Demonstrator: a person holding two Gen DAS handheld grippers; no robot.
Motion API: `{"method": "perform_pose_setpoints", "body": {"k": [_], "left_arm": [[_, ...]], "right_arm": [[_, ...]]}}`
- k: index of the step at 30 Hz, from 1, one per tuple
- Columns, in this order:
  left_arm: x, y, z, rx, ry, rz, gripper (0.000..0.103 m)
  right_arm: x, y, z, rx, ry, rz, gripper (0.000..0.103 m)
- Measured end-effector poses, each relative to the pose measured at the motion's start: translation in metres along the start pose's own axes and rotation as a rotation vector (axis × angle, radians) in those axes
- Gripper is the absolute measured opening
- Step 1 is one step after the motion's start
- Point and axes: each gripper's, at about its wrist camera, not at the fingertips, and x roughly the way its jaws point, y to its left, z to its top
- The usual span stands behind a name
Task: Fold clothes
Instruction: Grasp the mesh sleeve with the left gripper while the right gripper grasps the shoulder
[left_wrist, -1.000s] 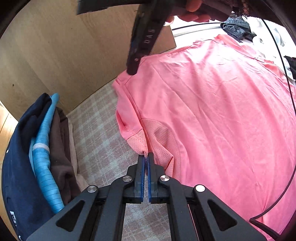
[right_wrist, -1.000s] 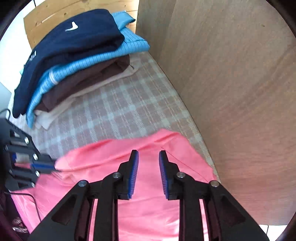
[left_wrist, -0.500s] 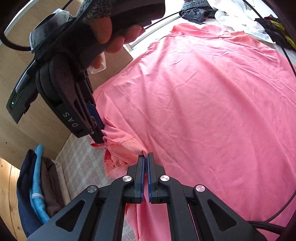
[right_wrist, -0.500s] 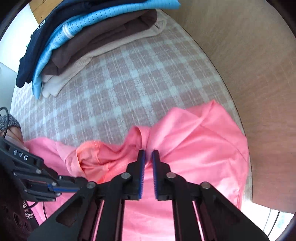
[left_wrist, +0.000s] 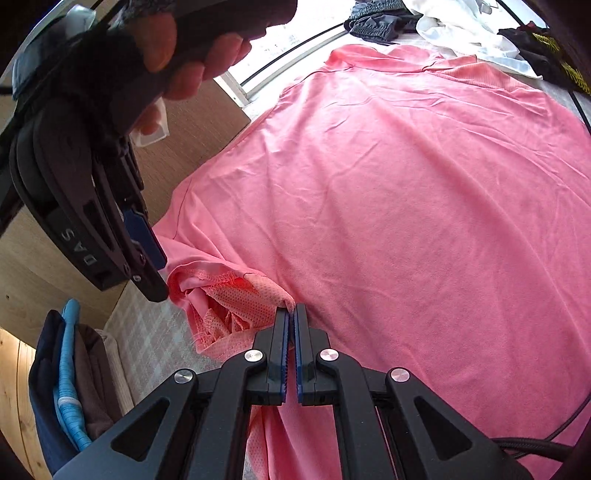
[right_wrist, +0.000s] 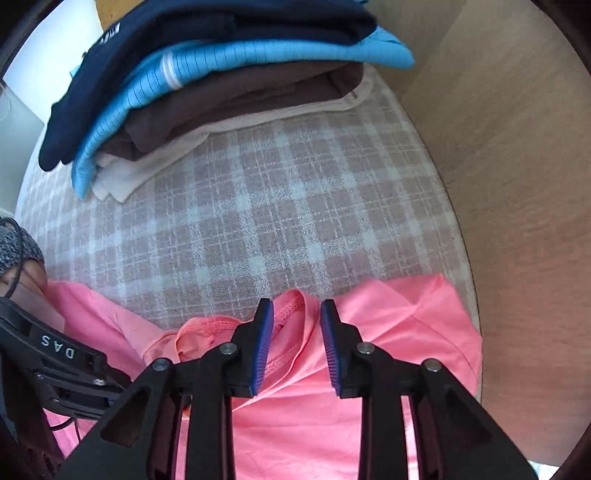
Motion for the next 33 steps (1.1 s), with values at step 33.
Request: {"method": "perform_pose_setpoints", "body": {"k": [33], "left_arm": [[-0.004,0.009,-0.012,-0.036,0.029,0.033,0.006]], "right_arm": [[-0.041,-0.027,0.015,0.023,-0.038,-0.088,0.003]]}}
